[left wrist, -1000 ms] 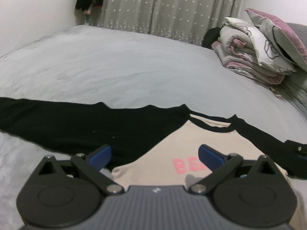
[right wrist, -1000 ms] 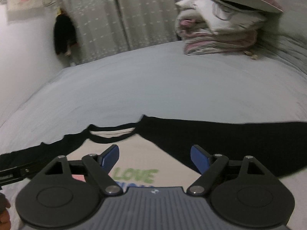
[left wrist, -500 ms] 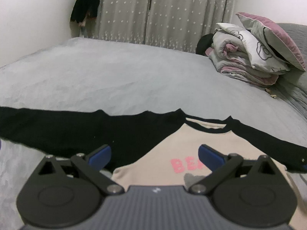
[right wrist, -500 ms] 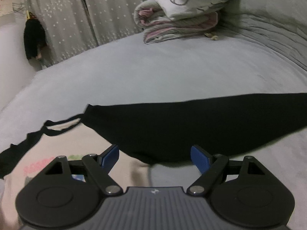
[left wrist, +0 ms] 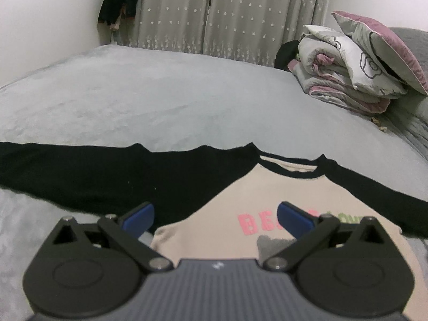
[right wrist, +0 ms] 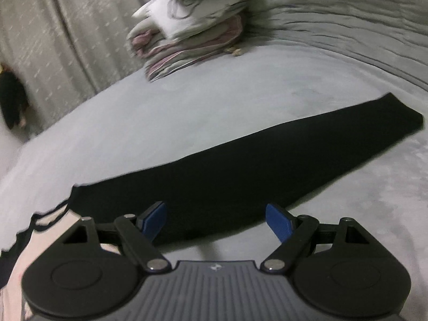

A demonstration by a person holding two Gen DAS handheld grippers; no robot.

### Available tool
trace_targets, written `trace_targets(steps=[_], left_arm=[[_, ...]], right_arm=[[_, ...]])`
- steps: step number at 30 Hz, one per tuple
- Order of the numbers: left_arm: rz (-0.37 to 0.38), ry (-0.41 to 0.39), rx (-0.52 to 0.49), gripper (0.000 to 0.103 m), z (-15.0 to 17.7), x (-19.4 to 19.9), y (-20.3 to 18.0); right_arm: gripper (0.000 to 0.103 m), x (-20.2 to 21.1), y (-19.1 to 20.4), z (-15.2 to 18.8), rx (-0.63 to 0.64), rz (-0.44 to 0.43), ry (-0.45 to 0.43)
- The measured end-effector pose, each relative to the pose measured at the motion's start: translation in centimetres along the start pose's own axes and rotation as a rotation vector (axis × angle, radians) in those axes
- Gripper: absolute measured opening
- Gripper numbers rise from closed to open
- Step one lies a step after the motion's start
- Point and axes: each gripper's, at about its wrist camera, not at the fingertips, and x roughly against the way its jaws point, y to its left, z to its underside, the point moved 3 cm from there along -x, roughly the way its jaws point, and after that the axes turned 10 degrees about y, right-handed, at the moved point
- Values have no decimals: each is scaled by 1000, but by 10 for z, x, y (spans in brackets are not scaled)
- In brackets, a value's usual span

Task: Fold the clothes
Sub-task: 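Open both grippers and lift them away from the flattened shirt, then grasp the cuff end of the black sleeve with the right gripper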

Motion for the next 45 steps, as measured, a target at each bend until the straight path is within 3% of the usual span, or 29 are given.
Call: trace_targets(steps=[5, 9, 21, 23, 25, 26, 27, 40, 45], left_arm=[[53, 4, 63, 102, -6, -4, 3], [60, 11, 91, 101, -8, -12, 0], [63, 50, 76, 99, -2, -28, -15], [68, 53, 74, 99, -2, -29, -16], [70, 56, 78, 98, -2, -30, -15], [71, 57, 81, 98, -3, -31, -14], [70, 57, 85, 97, -3, -32, -13], [92, 61, 118, 93, -7, -30, -8], [112, 76, 122, 82, -8, -28, -9]], right_arm=[[81, -4, -36, -5, -124, 20, -21], [73, -6, -57, -8, -196, 19, -73], [67, -21, -82, -32, -314, 37, -202], [55, -25, -85, -36, -334, 51, -216], [36, -27, -88, -38, -358, 48, -215], [15, -28, -89, -40, -370, 47, -214], [12, -29, -91, -40, -389, 26, -202], [10, 10, -44, -53, -319, -99, -286], [10, 27, -6, -55, -236, -138, -304]])
